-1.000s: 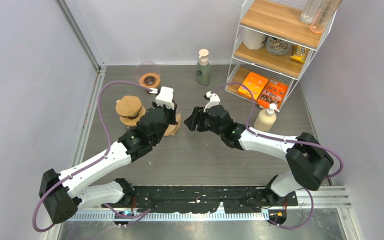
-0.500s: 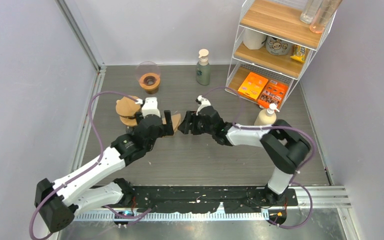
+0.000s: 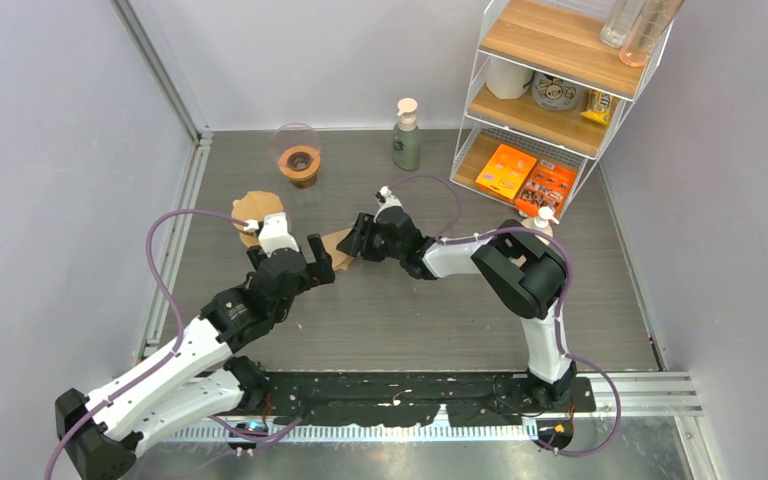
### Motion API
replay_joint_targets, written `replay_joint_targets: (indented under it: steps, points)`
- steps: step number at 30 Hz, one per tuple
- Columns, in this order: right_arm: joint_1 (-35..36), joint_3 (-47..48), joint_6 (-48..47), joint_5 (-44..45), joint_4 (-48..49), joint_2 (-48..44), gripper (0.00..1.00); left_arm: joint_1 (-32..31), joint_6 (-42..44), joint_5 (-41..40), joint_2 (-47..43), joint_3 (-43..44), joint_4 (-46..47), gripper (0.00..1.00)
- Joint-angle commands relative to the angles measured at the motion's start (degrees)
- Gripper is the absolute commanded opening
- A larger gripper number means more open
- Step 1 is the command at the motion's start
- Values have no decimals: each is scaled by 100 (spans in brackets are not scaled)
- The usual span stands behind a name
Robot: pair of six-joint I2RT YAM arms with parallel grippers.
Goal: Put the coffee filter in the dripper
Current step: Pick up the coffee filter from the center of the board.
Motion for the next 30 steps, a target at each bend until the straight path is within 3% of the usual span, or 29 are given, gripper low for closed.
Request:
replay_joint_targets:
  steps: [1,10,14,18,22,26,30]
  points:
    - [-15,316,223,375,309,126,50,19,-158,-11,-78,11,1,100]
    - [-105,376,117,633,669,161,7,19,-17,195,-231,7,15,100]
    - [-149,236,-286,537,930,-42,5,19,88,334,-380,-93,169,100]
    - [-253,-105,-635,-378,1644,-402,5,27,216,478,-452,-130,323,100]
    - [-301,-455,-2451,-1110,810,-1220,5,134,259,790,-517,27,344,100]
    - [-294,-1089,-5327,-1599,-178,-2193,5,331,192,1166,-521,290,326,100]
    - [-271,-1510,-6995,-1843,-865,-3084,5,506,141,1452,-330,649,304,100]
